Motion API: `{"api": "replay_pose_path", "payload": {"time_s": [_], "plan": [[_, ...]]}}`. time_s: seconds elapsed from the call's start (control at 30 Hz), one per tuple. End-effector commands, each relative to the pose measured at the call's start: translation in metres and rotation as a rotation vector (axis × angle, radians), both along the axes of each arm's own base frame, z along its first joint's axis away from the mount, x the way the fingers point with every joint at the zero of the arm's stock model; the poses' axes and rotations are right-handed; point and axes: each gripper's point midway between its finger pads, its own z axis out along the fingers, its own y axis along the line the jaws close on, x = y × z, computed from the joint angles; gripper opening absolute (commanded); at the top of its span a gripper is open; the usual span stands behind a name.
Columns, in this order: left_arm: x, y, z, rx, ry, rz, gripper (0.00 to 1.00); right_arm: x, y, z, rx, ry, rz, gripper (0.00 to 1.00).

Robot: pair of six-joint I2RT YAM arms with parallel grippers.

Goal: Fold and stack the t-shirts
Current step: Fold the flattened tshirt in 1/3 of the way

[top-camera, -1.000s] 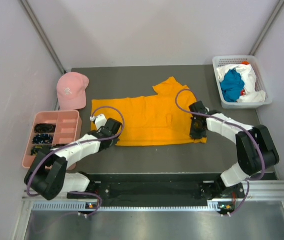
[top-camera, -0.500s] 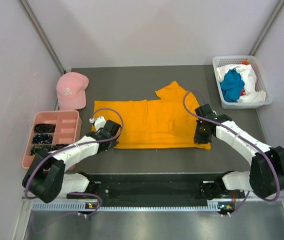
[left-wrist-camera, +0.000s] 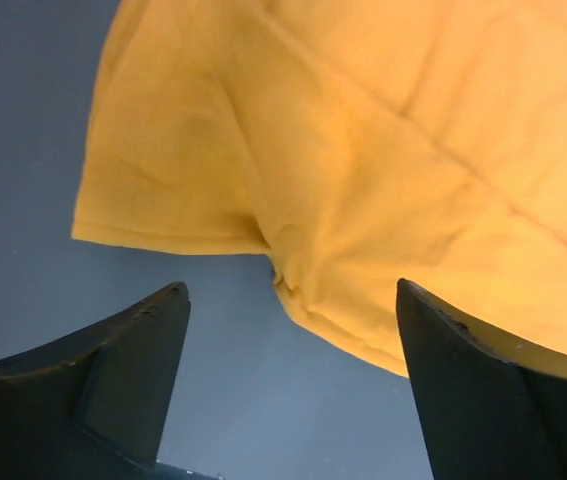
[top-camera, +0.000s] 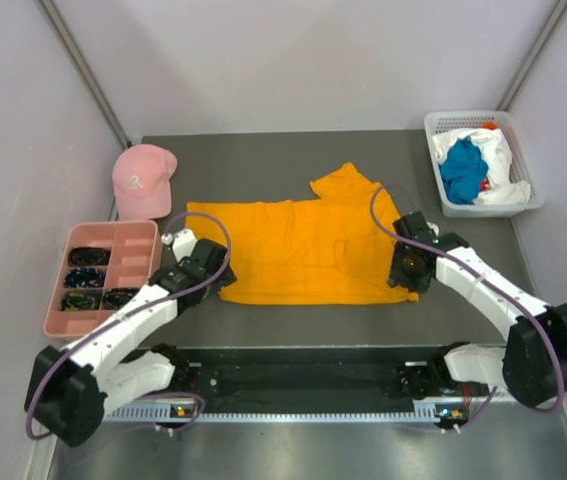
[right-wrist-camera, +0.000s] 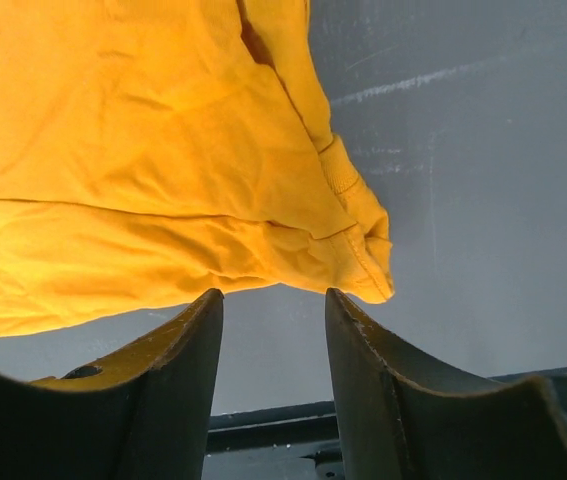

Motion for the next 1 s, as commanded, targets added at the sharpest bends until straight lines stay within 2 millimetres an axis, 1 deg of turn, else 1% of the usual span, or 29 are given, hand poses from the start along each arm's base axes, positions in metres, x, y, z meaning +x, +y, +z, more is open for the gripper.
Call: {"api": "replay_pose_path", "payload": {"time_s": [0.0, 0.03, 0.07, 0.1, 0.13, 0.17, 0.23, 0.27, 0.3, 0.4, 0.6, 0.67, 0.73, 0.77, 0.8, 0.83, 0.9, 0.97], "plan": [[0.012, 0.005, 0.055, -0.009, -0.129, 0.014, 0.91, 0.021, 0.001, 0.029, 0.002, -0.119, -0.025, 0.46], [0.014, 0.005, 0.063, -0.016, -0.154, 0.013, 0.95, 0.023, 0.000, 0.032, -0.001, -0.132, -0.028, 0.46], [0.015, 0.006, 0.067, -0.008, -0.162, 0.007, 0.98, 0.027, 0.001, 0.034, 0.003, -0.144, -0.029, 0.46], [0.017, 0.006, 0.071, -0.008, -0.176, 0.009, 0.98, 0.027, 0.001, 0.033, 0.004, -0.143, -0.029, 0.46], [0.017, 0.006, 0.071, -0.004, -0.176, 0.006, 0.98, 0.029, 0.001, 0.032, -0.001, -0.139, -0.028, 0.46], [0.018, 0.006, 0.069, 0.003, -0.173, 0.006, 0.98, 0.030, 0.002, 0.032, -0.002, -0.139, -0.027, 0.46], [0.017, 0.008, 0.056, 0.014, -0.149, 0.021, 0.99, 0.031, 0.002, 0.029, -0.002, -0.135, -0.028, 0.46], [0.015, 0.008, 0.050, 0.018, -0.131, 0.026, 0.99, 0.032, 0.003, 0.029, 0.000, -0.139, -0.028, 0.46], [0.011, 0.011, 0.040, 0.032, -0.096, 0.035, 0.99, 0.034, 0.004, 0.029, 0.003, -0.144, -0.024, 0.46], [0.005, 0.017, 0.026, 0.049, -0.057, 0.075, 0.98, 0.037, 0.006, 0.030, 0.008, -0.153, -0.019, 0.46], [0.000, 0.033, 0.024, 0.078, -0.069, 0.151, 0.99, 0.042, 0.010, 0.024, 0.012, -0.136, 0.006, 0.46], [-0.005, 0.045, 0.023, 0.111, -0.057, 0.193, 0.99, 0.046, 0.014, 0.024, 0.024, -0.143, 0.018, 0.47], [-0.008, 0.056, 0.023, 0.117, -0.050, 0.240, 0.99, 0.046, 0.017, 0.020, 0.028, -0.128, 0.033, 0.46], [-0.007, 0.058, 0.023, 0.111, -0.052, 0.246, 0.99, 0.049, 0.018, 0.019, 0.034, -0.134, 0.038, 0.47], [-0.010, 0.058, 0.018, 0.094, -0.038, 0.246, 0.99, 0.050, 0.020, 0.017, 0.035, -0.128, 0.042, 0.47], [-0.011, 0.063, 0.015, 0.084, -0.032, 0.263, 0.99, 0.051, 0.021, 0.016, 0.038, -0.124, 0.049, 0.47], [-0.013, 0.062, 0.006, 0.046, -0.010, 0.267, 0.99, 0.054, 0.023, 0.015, 0.042, -0.125, 0.059, 0.47], [-0.014, 0.066, 0.002, 0.033, 0.004, 0.292, 0.99, 0.055, 0.024, 0.012, 0.041, -0.115, 0.071, 0.47]]}}
